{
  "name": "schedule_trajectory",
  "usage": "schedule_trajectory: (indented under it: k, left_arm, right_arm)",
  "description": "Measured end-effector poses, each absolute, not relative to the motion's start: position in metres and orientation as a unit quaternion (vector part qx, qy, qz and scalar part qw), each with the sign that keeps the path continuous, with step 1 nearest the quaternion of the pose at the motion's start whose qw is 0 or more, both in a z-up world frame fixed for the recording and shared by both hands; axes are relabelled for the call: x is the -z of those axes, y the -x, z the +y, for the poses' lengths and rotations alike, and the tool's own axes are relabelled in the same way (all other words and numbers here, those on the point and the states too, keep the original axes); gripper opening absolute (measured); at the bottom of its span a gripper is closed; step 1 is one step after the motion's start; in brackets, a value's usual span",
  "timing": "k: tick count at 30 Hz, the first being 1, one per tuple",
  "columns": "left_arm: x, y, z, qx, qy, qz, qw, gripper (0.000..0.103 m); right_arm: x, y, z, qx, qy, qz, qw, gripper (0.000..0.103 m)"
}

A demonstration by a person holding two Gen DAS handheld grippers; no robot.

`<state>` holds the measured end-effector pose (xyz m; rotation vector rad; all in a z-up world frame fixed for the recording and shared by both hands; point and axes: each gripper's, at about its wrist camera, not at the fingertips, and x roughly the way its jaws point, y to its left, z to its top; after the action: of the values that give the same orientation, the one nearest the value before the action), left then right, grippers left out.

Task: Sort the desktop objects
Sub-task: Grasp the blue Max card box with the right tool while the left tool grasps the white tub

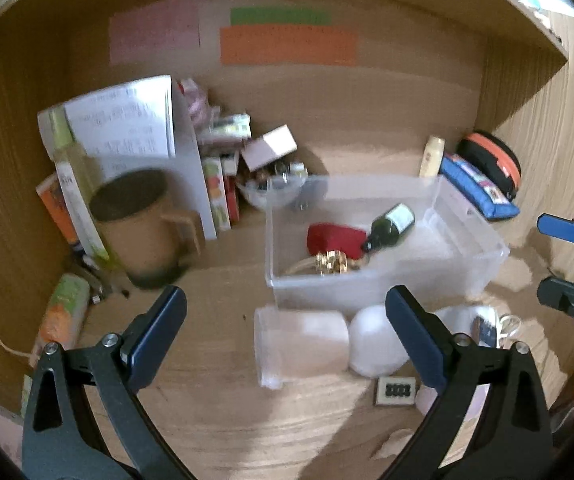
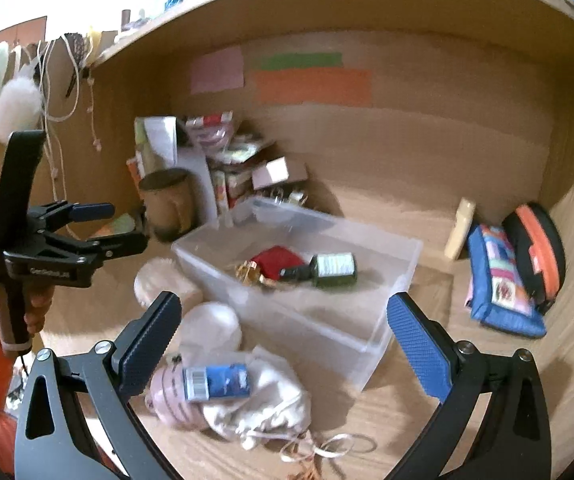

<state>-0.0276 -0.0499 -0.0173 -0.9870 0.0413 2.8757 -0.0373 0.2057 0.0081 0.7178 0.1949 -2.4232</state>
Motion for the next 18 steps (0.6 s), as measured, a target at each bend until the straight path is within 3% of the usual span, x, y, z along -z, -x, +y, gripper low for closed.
schedule_trajectory:
  k: [7,12,18]
  left_arm:
    - [0.044,0.029,-0.049,-0.933,0.354,-0.003,0.055,0.101]
    - [0.059,0.031,-0.048,-0.926,0.374,-0.018,0.055,0.101]
    - [0.070,0.033,-0.044,-0.920,0.386,-0.020,0.058,0.101]
  right_arm:
    - [0.016,0.035,0.203,0.900,-0.300,0.077,0.307,0.100]
    - [0.028,0.035,0.199,0.881,-0.325,0.055,0.341,0.082]
    - [0.039,0.031,0.188,0.863,-0.338,0.058,0.370,0.068]
